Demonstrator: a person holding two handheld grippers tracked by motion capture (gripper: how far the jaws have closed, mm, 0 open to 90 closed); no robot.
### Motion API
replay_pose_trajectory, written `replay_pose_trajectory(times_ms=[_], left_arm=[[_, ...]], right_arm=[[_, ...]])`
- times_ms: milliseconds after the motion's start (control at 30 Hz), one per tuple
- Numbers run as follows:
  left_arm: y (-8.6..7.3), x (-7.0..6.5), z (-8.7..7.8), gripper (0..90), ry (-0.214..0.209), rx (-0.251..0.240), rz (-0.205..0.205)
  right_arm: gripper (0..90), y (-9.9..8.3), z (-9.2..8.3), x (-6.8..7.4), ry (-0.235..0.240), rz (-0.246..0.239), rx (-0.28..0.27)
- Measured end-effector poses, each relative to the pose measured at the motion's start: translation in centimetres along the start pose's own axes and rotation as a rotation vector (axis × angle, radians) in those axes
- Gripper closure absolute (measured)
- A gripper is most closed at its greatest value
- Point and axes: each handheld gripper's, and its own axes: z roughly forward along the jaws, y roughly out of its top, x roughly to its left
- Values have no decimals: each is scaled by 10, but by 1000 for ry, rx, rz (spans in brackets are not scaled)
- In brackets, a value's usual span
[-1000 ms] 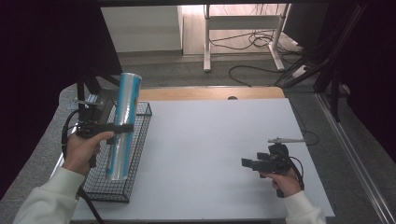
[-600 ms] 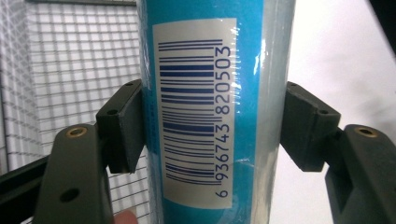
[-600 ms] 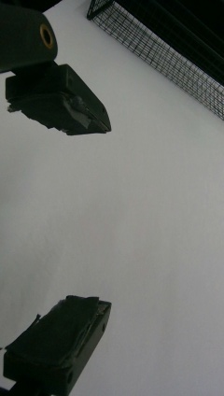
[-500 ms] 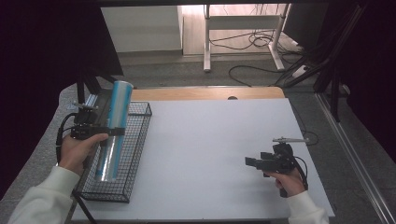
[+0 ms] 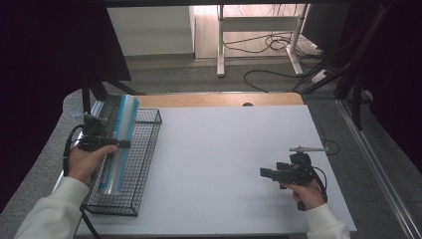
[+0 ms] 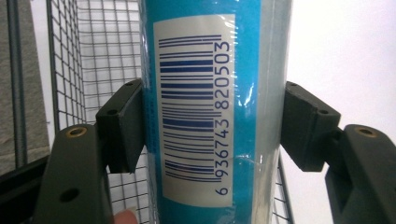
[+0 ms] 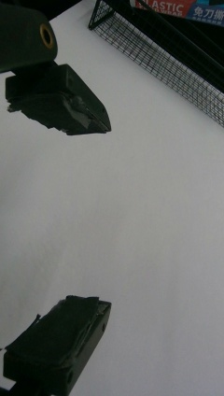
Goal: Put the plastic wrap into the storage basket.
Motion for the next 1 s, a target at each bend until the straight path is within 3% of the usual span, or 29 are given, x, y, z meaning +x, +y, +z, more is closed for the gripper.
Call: replay_pose_trajectory(times_ms=[567, 733, 867, 1000], left_arm=[[-1, -1, 34, 319, 77, 73, 10], [-1, -1, 49, 319, 104, 121, 16], [-2, -8, 63, 319, 157, 147, 46], [-3, -13, 78, 317, 205, 221, 103]], right_arm=[[121, 0, 0, 1, 2, -13, 9], [121, 0, -1, 4, -2, -24, 8], [121, -1, -1, 2, -4, -28, 11], [121, -1, -1, 3, -8, -35, 13]])
